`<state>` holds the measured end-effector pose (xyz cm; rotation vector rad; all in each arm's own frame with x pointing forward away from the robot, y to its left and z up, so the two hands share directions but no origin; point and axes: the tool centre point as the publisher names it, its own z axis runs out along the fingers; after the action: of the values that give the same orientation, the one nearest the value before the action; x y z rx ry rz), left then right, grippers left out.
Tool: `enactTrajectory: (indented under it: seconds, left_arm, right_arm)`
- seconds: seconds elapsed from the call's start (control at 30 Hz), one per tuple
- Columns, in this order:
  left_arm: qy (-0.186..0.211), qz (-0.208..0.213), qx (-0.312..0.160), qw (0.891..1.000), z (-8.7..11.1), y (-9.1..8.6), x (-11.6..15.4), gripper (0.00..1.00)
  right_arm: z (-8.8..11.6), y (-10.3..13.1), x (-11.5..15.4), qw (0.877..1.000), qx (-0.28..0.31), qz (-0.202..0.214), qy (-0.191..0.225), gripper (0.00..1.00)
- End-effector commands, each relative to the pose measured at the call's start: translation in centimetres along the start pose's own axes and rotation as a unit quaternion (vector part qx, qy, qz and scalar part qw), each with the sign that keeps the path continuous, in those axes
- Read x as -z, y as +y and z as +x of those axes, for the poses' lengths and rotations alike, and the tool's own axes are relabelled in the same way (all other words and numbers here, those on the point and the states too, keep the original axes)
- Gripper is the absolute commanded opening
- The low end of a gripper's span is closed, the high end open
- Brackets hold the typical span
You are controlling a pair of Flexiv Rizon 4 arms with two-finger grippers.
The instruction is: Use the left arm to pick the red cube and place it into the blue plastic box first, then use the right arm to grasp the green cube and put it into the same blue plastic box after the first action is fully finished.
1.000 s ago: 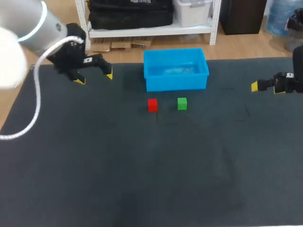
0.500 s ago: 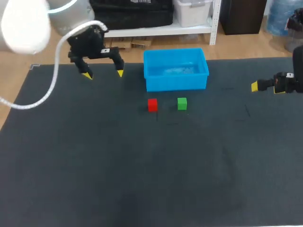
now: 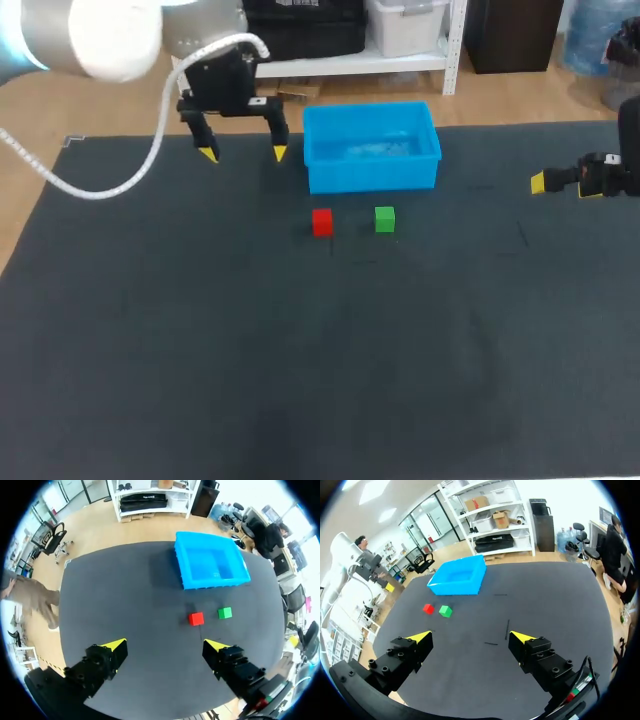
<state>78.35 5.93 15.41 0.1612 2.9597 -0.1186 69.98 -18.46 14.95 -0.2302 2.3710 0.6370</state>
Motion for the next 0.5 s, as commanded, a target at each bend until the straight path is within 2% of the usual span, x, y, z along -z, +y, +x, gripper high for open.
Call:
enactTrajectory:
  seconds: [0.03,0.23,0.5]
  left_arm:
    - [0.038,-0.015,0.0,0.999,-1.3,-0.6,-0.4,1.0]
    - [0.042,-0.012,0.001,0.999,-2.4,-1.0,-1.0,1.0]
    - [0.053,-0.006,-0.006,0.999,-3.8,-2.6,-1.9,1.0]
  right_arm:
    - [0.0,-0.1,0.0,1.0,0.0,-0.001,0.001,1.0]
    - [0.0,-0.1,0.0,1.0,0.0,-0.001,0.001,1.0]
    - [0.0,-0.1,0.0,1.0,0.0,-0.001,0.001,1.0]
